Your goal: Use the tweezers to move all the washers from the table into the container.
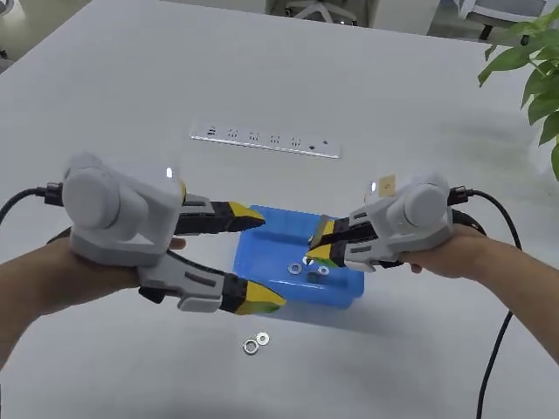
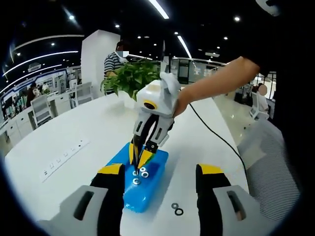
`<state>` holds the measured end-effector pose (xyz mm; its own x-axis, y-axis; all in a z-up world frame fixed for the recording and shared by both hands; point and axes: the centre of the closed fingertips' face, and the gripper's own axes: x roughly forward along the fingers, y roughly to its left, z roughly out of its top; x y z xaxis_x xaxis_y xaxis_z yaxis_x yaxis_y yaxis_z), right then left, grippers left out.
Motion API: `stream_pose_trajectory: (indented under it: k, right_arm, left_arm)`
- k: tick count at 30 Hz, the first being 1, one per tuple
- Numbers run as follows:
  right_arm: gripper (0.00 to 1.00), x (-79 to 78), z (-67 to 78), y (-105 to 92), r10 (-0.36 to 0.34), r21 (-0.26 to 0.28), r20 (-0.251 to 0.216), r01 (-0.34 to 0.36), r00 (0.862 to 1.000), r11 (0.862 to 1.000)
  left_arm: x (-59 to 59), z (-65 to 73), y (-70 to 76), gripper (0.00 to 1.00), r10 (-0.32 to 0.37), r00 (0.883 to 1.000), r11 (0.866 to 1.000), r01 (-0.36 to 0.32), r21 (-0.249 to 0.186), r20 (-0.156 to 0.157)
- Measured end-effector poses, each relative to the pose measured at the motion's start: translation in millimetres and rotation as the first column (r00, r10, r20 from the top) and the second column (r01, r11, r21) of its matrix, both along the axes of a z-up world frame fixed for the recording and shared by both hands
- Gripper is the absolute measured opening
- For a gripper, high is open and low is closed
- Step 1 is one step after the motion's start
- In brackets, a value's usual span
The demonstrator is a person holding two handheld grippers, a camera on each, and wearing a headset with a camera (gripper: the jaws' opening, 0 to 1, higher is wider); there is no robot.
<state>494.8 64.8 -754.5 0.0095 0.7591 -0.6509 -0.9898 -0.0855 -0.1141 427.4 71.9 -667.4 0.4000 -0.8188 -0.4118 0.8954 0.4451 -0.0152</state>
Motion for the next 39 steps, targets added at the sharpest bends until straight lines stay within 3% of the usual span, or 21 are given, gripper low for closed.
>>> stream_pose_trajectory:
  k: [5,15,27,39]
  right_arm:
    - [0.09,0.4,-3.7,-0.5,-0.001,-0.005,-0.006,0.001,1.0,1.0]
    - [0.09,0.4,-7.9,-2.4,-0.002,-0.007,-0.018,0.002,1.0,1.0]
    - [0.09,0.4,-7.8,-2.7,0.009,-0.012,-0.011,-0.009,1.0,1.0]
    - [0.09,0.0,-7.7,-6.0,0.017,-0.022,-0.002,-0.017,1.0,1.0]
  left_arm:
    - [13.5,-0.4,-8.7,0.49,-0.043,0.999,0.999,0.043,0.026,0.02]
    - [32.1,-12.1,-18.5,0.29,-0.095,0.995,0.992,0.093,0.082,0.019]
    - [51.9,-22.5,-35.1,0.16,-0.123,0.992,0.985,0.118,0.125,0.036]
    - [63.5,-22.3,-42.1,0.14,-0.118,0.991,0.984,0.109,0.143,0.056]
